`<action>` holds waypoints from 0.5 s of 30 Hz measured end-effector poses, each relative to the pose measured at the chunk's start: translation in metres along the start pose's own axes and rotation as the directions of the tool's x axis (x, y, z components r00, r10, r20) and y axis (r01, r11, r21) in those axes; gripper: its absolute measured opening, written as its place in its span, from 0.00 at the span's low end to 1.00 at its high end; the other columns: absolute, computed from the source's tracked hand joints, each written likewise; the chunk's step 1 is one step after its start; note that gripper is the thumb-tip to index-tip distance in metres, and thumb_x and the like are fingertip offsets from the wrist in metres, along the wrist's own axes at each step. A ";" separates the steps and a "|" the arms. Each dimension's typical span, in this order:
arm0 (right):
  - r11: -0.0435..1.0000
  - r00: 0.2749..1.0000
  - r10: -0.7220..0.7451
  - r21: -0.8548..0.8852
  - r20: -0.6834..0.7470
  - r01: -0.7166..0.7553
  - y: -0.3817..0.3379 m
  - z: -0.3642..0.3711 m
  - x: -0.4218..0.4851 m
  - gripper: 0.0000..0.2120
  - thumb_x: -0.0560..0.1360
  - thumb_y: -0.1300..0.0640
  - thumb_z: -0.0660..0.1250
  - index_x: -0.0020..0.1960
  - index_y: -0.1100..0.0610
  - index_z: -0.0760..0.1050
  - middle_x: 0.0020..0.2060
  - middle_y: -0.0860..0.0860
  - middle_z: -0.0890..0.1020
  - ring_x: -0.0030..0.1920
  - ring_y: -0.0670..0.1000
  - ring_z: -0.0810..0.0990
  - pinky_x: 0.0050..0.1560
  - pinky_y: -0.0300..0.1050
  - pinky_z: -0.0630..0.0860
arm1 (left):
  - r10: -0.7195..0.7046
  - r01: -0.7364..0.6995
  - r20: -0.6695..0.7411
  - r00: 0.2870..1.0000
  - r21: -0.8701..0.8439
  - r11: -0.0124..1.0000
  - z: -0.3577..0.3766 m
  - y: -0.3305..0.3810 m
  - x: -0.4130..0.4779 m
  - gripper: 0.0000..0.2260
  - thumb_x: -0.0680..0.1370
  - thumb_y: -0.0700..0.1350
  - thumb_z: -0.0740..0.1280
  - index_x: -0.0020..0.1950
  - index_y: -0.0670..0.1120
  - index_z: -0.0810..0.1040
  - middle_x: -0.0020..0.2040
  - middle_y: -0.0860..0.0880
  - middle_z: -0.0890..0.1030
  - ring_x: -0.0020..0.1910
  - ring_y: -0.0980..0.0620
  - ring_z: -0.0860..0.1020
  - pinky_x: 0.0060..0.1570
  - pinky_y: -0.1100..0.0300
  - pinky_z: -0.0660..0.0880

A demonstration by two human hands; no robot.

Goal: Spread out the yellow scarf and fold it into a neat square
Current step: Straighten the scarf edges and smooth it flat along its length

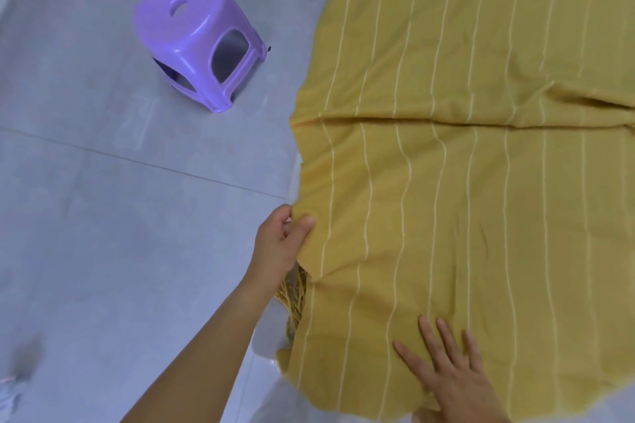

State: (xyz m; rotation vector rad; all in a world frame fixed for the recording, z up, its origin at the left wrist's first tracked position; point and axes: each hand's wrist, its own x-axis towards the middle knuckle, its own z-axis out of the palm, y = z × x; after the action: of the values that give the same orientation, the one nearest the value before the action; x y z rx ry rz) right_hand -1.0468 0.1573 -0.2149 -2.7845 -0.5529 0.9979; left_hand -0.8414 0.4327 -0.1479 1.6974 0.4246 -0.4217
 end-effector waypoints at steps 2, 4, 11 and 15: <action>1.000 0.999 0.011 0.005 0.039 -0.011 0.000 -0.003 -0.001 0.61 0.41 0.30 0.69 0.73 0.40 0.59 0.76 0.55 0.50 0.76 0.58 0.42 0.68 0.65 0.48 | -0.026 0.027 -0.028 0.999 0.052 0.998 -0.003 -0.001 0.003 0.09 0.73 0.45 0.71 0.42 0.41 0.74 0.31 0.44 0.76 0.30 0.51 0.73 0.32 0.59 0.71; 0.999 0.998 0.030 0.020 0.059 -0.031 -0.002 -0.006 0.000 0.62 0.40 0.31 0.70 0.73 0.40 0.58 0.75 0.55 0.53 0.76 0.58 0.42 0.68 0.65 0.48 | -0.069 0.070 -0.042 0.997 0.029 0.997 -0.006 -0.002 0.002 0.08 0.70 0.43 0.74 0.43 0.44 0.76 0.36 0.49 0.80 0.33 0.56 0.78 0.35 0.62 0.75; 0.996 0.993 0.089 0.023 0.079 -0.091 -0.010 -0.008 -0.001 0.59 0.43 0.28 0.69 0.73 0.40 0.59 0.74 0.56 0.57 0.76 0.58 0.43 0.65 0.68 0.52 | -0.296 0.313 0.227 0.928 -0.046 0.949 -0.009 -0.025 -0.024 0.15 0.70 0.39 0.73 0.55 0.41 0.77 0.50 0.46 0.83 0.48 0.51 0.82 0.44 0.62 0.78; 0.995 0.991 0.100 0.014 0.091 -0.102 -0.012 -0.010 -0.002 0.57 0.45 0.27 0.68 0.72 0.40 0.60 0.74 0.56 0.57 0.76 0.58 0.43 0.66 0.68 0.49 | -0.217 0.215 0.090 0.972 0.029 0.976 -0.005 -0.031 -0.036 0.07 0.73 0.41 0.72 0.48 0.43 0.78 0.44 0.50 0.83 0.43 0.55 0.81 0.40 0.66 0.76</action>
State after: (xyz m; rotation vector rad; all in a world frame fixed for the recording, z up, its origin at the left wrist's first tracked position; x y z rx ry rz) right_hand -1.0453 0.1681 -0.2033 -2.7867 -0.4141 1.1477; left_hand -0.8880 0.4410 -0.1552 1.6483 0.5408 -0.6632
